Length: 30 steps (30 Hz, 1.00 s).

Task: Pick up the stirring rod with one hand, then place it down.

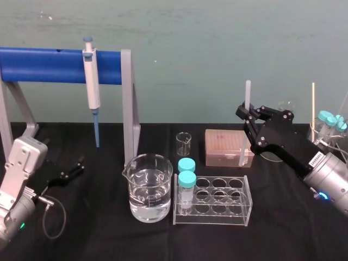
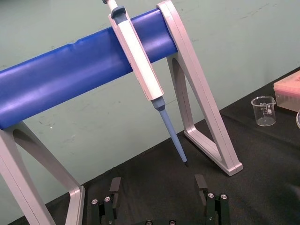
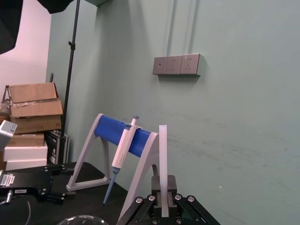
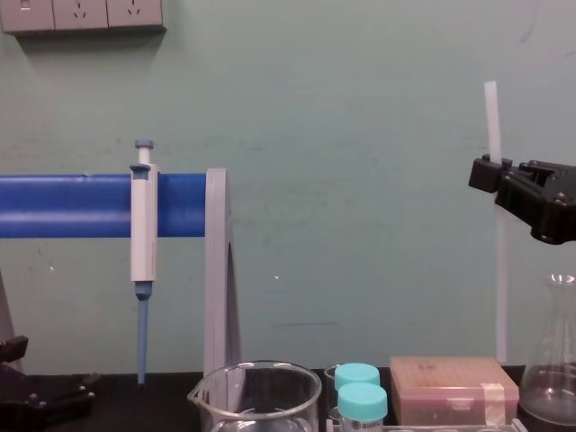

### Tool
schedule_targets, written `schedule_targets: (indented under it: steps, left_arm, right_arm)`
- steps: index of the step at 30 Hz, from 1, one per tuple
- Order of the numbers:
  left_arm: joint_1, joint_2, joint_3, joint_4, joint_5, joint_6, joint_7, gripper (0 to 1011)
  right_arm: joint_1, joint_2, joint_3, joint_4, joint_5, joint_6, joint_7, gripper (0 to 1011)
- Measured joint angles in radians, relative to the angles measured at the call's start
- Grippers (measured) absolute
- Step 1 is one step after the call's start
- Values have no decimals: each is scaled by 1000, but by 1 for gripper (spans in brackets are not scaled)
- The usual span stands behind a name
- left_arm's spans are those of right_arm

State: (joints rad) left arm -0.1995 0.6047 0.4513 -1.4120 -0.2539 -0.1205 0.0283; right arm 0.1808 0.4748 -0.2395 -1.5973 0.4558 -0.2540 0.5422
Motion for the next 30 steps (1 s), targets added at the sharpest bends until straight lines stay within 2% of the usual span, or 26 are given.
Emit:
schedule_targets:
  steps: [30]
  left_arm:
    - [0,0,0,0,0,0,0,1000]
  right_arm:
    - [5,2,-8,7,6,4,3,69]
